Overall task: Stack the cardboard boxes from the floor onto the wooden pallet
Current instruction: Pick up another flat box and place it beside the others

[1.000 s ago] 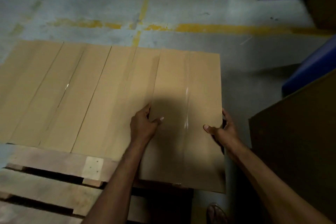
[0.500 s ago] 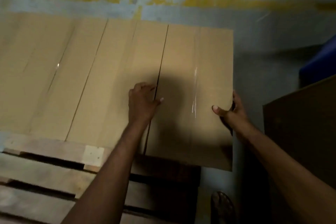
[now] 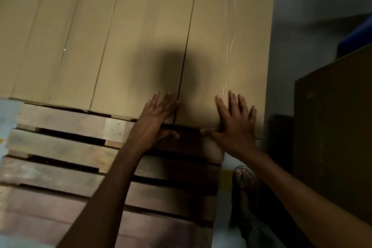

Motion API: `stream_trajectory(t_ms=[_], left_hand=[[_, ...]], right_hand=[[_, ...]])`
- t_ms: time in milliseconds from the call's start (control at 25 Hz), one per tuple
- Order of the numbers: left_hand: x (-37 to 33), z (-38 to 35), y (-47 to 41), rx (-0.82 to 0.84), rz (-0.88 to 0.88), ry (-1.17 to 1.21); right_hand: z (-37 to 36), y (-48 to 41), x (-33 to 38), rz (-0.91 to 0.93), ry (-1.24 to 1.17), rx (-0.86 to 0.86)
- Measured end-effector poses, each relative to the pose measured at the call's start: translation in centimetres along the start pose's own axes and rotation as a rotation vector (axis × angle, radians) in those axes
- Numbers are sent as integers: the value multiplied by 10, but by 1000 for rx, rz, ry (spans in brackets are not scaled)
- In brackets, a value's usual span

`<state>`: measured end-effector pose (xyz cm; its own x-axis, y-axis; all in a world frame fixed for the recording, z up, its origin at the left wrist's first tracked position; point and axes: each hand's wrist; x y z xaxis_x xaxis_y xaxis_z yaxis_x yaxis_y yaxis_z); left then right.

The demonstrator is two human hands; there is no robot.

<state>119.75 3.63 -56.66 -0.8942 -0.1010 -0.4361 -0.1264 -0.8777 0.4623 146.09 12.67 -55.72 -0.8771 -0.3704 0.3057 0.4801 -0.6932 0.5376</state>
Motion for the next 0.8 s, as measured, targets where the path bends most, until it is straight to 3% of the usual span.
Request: stream_trajectory(t_ms=[80,280,560,680,800], left_hand=[[-3,-1,3,-31,-11,-98],[-8,1,4,-166,8,-53],[-6,-5,9,-138,4,-46],[-12,1,5,-64,63,21],[-19,15,9,24,118,184]], right_hand=[[-10,1,5,32,104,19],[-15,-7,10,25,161,-42],[-13,-3,13,34,191,-9],[-6,2,17,32,200,102],[17,8,31,17,28,231]])
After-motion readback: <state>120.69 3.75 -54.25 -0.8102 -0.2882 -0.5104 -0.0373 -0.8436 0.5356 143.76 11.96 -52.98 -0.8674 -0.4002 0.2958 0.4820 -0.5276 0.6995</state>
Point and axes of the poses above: each hand's wrist, its own y-axis away from the middle knuckle, its own z-axis out of the back of the hand, x = y × z, and after that the axes turned 15 degrees about x, right-handed
